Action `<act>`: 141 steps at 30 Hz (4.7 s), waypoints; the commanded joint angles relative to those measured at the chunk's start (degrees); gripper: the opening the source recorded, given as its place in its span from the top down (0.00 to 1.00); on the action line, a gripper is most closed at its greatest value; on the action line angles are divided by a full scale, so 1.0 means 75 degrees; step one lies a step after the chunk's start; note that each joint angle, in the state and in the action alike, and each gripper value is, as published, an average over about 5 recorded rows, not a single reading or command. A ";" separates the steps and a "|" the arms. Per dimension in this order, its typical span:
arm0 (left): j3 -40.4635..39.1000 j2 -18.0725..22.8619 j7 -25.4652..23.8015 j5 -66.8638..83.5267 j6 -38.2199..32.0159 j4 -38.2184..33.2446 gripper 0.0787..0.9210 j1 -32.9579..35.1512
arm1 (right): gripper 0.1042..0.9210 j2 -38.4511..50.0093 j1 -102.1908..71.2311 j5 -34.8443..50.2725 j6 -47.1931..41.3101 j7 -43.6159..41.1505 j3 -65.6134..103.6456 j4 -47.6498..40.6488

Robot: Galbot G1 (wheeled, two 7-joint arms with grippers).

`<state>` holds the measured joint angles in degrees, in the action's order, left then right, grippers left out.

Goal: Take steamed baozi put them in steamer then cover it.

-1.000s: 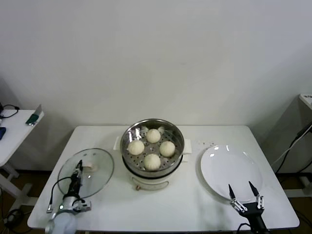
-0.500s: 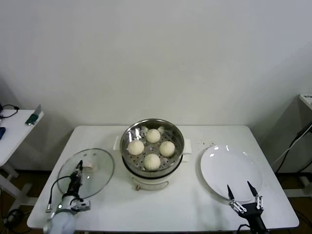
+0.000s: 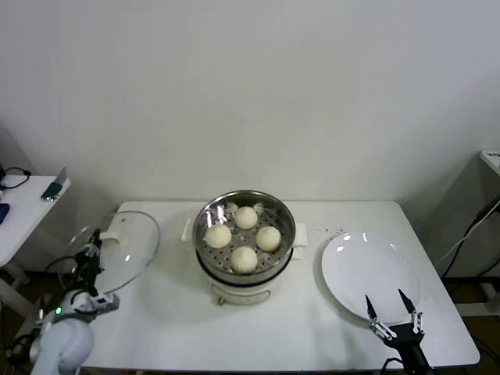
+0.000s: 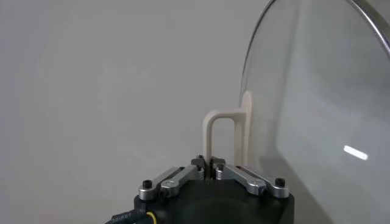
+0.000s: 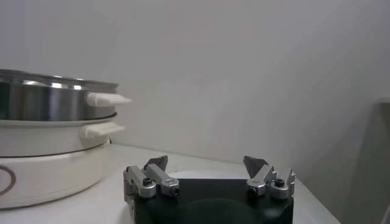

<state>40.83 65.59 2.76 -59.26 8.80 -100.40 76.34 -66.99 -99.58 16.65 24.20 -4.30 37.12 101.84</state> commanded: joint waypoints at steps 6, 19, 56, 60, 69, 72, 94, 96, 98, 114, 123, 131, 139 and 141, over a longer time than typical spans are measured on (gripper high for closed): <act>-0.0577 -0.1194 -0.1293 0.1014 0.2214 -0.2709 0.92 -0.0067 | 0.12 -0.0088 -0.0013 -0.0305 -0.0275 0.0103 0.0097 0.0325; -0.4072 0.0555 -0.2413 -0.2024 0.3672 -0.2652 0.92 -0.1850 | 0.12 -0.0327 0.0287 -0.0670 -0.0250 0.0096 0.0017 0.0370; -0.5735 0.3922 -0.2961 -0.5919 0.3564 -0.0172 0.92 -0.2126 | 0.12 -0.0529 0.0283 -0.0668 0.0332 0.0128 -0.0072 -0.0091; -0.5658 0.3922 -0.2938 -0.5964 0.3549 -0.0116 0.92 -0.2122 | 0.12 -0.0533 0.0284 -0.0663 0.0363 0.0131 -0.0071 -0.0108; -0.5543 0.3860 -0.2818 -0.5798 0.3573 -0.0015 0.92 -0.2205 | 0.12 -0.0582 0.0285 -0.0702 0.0418 0.0120 -0.0110 -0.0137; -0.5513 0.3823 -0.2749 -0.5704 0.3595 0.0041 0.92 -0.2259 | 0.12 -0.0603 0.0278 -0.0713 0.0442 0.0112 -0.0122 -0.0132; -0.5697 0.3506 -0.2820 -0.4954 0.3770 -0.0702 0.83 -0.2105 | 0.12 -0.0583 0.0310 -0.0747 0.0345 0.0056 -0.0186 -0.0147; -0.5711 0.3391 -0.2861 -0.4897 0.3766 -0.0886 0.77 -0.2054 | 0.12 -0.0568 0.0324 -0.0747 0.0312 0.0038 -0.0187 -0.0156; -0.5712 0.3267 -0.2891 -0.4842 0.3760 -0.1053 0.70 -0.1989 | 0.12 -0.0562 0.0336 -0.0746 0.0284 0.0002 -0.0187 -0.0156; -0.5505 0.1660 -0.2598 -0.2159 0.3687 -0.3192 0.16 -0.1217 | 0.12 -0.0557 0.0336 -0.0496 -0.0173 0.0373 -0.0352 0.0001; -0.3198 0.0518 -0.1073 0.1045 0.2840 -0.3617 0.12 -0.0351 | 0.12 -0.0570 0.0452 -0.0322 -0.0027 0.0527 -0.0348 0.0123; -0.0035 0.0283 -0.0242 0.6074 0.1068 -0.3167 0.12 0.0529 | 0.12 -0.0644 0.0537 -0.0264 0.0038 0.0555 -0.0371 0.0104; 0.1301 0.0011 -0.0246 1.0342 -0.1187 -0.1676 0.12 0.1654 | 0.12 -0.0647 0.0563 -0.0223 0.0198 0.0485 -0.0400 -0.0127; 0.1227 0.0044 -0.0390 1.0693 -0.1620 -0.1343 0.12 0.1895 | 0.12 -0.0644 0.0567 -0.0191 0.0203 0.0464 -0.0427 -0.0171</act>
<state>32.73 69.37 -2.98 -24.08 17.71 -121.06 79.28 -71.73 -95.49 14.45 25.17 -0.86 34.15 101.57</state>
